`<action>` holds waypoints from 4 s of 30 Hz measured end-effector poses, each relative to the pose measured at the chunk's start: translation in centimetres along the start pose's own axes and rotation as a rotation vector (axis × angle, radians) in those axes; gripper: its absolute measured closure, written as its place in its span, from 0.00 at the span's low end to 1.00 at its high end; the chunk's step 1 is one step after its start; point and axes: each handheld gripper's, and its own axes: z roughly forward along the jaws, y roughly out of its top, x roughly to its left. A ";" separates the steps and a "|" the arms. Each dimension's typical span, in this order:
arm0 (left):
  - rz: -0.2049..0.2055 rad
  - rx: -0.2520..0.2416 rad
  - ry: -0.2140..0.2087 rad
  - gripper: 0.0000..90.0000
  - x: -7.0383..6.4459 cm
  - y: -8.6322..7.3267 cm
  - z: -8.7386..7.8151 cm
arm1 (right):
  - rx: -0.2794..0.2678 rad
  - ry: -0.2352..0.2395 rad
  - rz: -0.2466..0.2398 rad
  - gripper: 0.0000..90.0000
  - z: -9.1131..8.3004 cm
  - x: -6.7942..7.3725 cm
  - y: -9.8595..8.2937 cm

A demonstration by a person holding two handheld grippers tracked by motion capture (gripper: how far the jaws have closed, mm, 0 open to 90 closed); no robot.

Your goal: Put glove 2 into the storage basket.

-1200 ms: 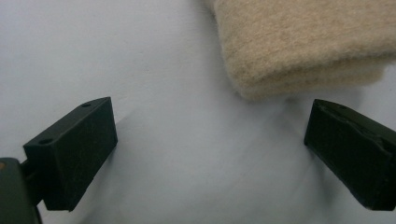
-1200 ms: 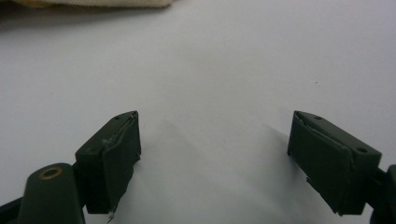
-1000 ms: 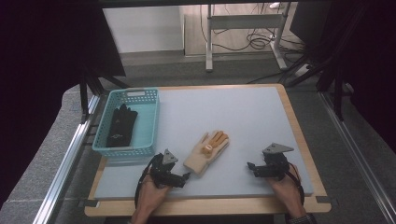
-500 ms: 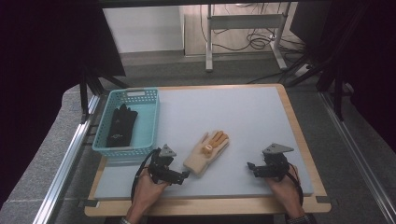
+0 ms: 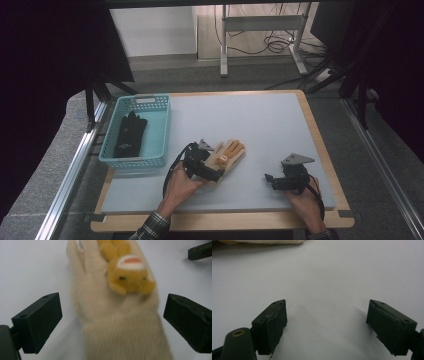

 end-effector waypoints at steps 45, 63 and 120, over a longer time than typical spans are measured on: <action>-0.007 0.017 0.083 0.82 1.2 2.3 -0.4 | 0.000 0.001 0.000 0.18 0.0 0.0 0.0; -0.077 -0.022 0.205 0.81 5.6 4.6 -6.6 | -0.001 0.002 0.000 0.18 0.0 0.0 0.0; -0.441 0.291 0.416 0.66 21.3 -0.3 -4.9 | -0.002 0.003 0.001 0.18 0.0 0.0 0.0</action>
